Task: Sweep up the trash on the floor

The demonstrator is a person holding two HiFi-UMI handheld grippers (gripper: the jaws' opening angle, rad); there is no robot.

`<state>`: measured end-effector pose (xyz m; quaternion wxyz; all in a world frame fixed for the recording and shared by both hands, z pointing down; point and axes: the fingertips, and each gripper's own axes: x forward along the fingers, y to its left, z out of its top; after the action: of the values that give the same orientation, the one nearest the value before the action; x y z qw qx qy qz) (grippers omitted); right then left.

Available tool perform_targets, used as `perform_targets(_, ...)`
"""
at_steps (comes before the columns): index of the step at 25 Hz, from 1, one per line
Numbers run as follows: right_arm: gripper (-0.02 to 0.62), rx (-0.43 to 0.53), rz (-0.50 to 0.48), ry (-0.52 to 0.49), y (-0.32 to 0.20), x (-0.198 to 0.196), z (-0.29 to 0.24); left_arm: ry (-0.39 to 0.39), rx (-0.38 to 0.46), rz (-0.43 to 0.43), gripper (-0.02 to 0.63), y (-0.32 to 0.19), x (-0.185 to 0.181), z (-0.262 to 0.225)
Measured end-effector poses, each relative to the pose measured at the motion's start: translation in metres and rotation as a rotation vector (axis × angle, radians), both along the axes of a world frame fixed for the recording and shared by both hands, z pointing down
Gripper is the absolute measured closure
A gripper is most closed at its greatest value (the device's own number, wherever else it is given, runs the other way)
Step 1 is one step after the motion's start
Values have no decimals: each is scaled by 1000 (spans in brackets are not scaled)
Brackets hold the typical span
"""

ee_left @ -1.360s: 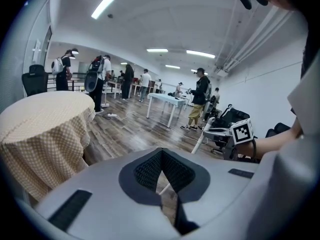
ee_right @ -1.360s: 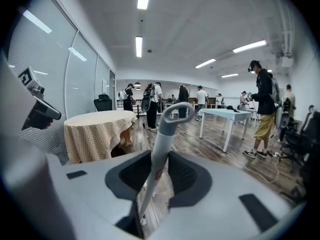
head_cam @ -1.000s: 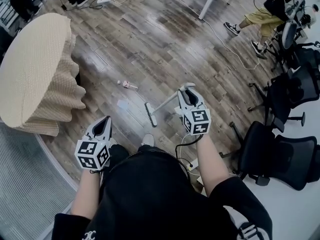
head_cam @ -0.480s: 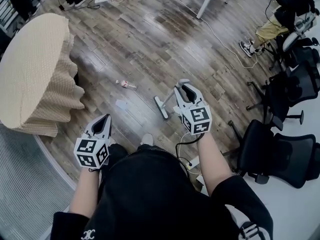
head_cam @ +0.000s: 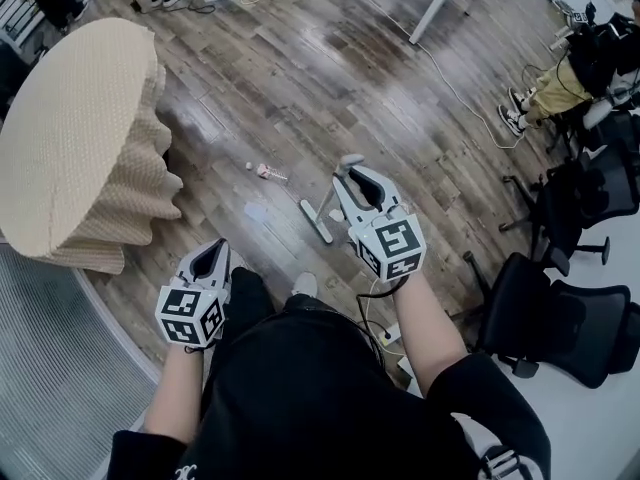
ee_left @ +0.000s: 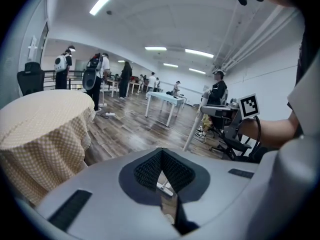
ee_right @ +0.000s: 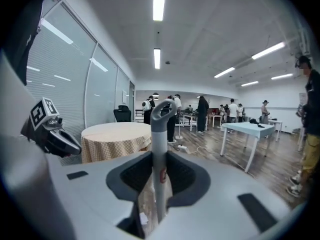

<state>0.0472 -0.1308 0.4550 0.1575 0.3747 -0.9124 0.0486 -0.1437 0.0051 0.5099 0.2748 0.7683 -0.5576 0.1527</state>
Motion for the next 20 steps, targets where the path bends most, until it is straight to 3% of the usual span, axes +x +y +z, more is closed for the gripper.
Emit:
perform_targets(7, 495, -33, -16, -64, -15, -99, -6, 79, 18, -75, 611, -17, -62, -2)
perform_targets(11, 495, -54, -16, -103, -29, -161, 7, 87, 33, -105, 611, -25, -99, -5)
perform_targets(15, 495, -111, 64, -54, -43, -199, 47, 79, 26, -138, 611, -27, -141, 1)
perform_targets(20, 495, -230, 262, -36, -52, -199, 99, 70, 5, -147, 611, -32, -177, 6)
